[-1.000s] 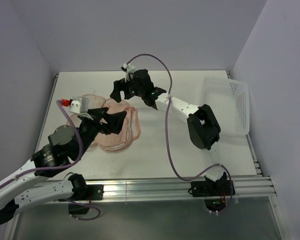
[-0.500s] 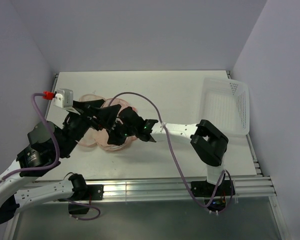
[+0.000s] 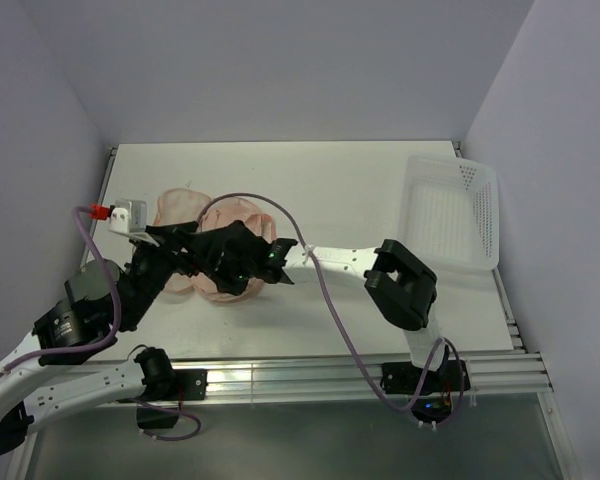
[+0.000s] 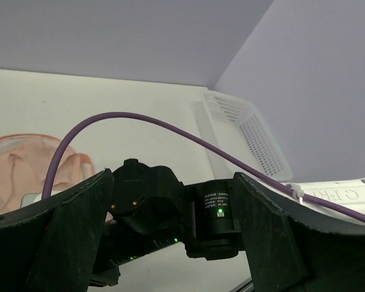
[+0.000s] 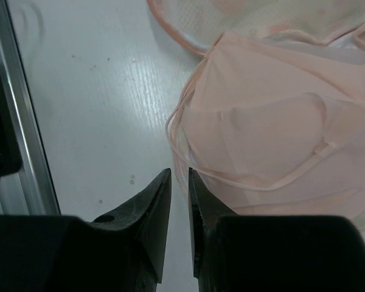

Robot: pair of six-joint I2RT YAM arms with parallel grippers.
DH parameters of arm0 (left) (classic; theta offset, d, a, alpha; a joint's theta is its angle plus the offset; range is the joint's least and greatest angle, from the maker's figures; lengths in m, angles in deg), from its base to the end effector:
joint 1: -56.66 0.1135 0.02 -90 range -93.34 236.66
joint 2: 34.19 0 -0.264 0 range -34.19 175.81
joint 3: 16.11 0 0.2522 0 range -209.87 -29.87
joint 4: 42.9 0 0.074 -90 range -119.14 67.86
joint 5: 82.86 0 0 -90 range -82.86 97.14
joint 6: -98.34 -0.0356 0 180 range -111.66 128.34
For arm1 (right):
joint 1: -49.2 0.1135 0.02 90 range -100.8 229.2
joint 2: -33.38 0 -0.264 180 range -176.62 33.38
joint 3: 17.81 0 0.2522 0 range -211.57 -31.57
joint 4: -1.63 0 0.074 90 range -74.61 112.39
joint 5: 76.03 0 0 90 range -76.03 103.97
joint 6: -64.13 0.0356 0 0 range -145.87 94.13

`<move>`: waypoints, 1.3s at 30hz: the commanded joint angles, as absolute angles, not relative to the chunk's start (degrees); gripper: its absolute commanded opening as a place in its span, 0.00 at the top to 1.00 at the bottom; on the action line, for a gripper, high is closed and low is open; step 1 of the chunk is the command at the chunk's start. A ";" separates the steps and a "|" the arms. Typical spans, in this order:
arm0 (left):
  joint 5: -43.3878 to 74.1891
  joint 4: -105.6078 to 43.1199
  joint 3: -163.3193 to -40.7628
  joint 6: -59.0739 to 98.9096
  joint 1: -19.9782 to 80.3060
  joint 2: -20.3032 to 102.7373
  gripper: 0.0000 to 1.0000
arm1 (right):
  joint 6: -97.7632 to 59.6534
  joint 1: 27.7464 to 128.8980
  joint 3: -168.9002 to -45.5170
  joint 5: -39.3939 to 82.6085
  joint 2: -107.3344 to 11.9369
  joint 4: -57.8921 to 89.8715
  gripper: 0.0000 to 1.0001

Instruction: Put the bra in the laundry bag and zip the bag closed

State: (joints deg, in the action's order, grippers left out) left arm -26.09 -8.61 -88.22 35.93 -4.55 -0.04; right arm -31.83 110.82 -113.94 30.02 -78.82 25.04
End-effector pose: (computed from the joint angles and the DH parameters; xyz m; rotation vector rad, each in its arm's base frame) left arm 0.0672 -0.0817 0.4235 -0.0230 1.5713 -0.7978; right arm 0.2032 0.3967 0.2193 -1.4429 1.8739 0.8141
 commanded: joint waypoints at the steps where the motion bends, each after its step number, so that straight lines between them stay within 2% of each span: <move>1: -33.79 -6.29 -87.18 38.21 -4.33 -1.23 0.14 | -36.41 113.00 -119.72 29.96 -81.75 30.07 0.75; 8: -41.64 -1.46 -88.14 40.68 -4.33 -2.37 0.14 | -37.82 114.32 -124.12 29.35 -85.97 32.27 0.70; 21: -39.01 -4.18 -87.27 38.22 -4.33 -4.13 0.15 | -38.09 114.41 -125.18 26.80 -89.58 33.15 0.71; 27: -38.30 -4.62 -87.09 38.05 -4.33 -3.52 0.15 | -37.65 114.41 -124.74 26.01 -88.96 31.57 0.83; 29: -38.12 -4.79 -86.91 37.96 -4.33 -3.34 0.15 | -37.38 114.41 -124.13 26.10 -88.35 30.95 0.93; 32: -37.86 -5.06 -86.74 37.96 -4.33 -3.25 0.16 | -36.86 114.41 -123.16 25.83 -87.21 29.55 1.00; 39: -37.33 -5.41 -86.47 37.87 -4.33 -2.90 0.16 | -35.28 114.41 -120.26 25.04 -84.75 25.51 1.00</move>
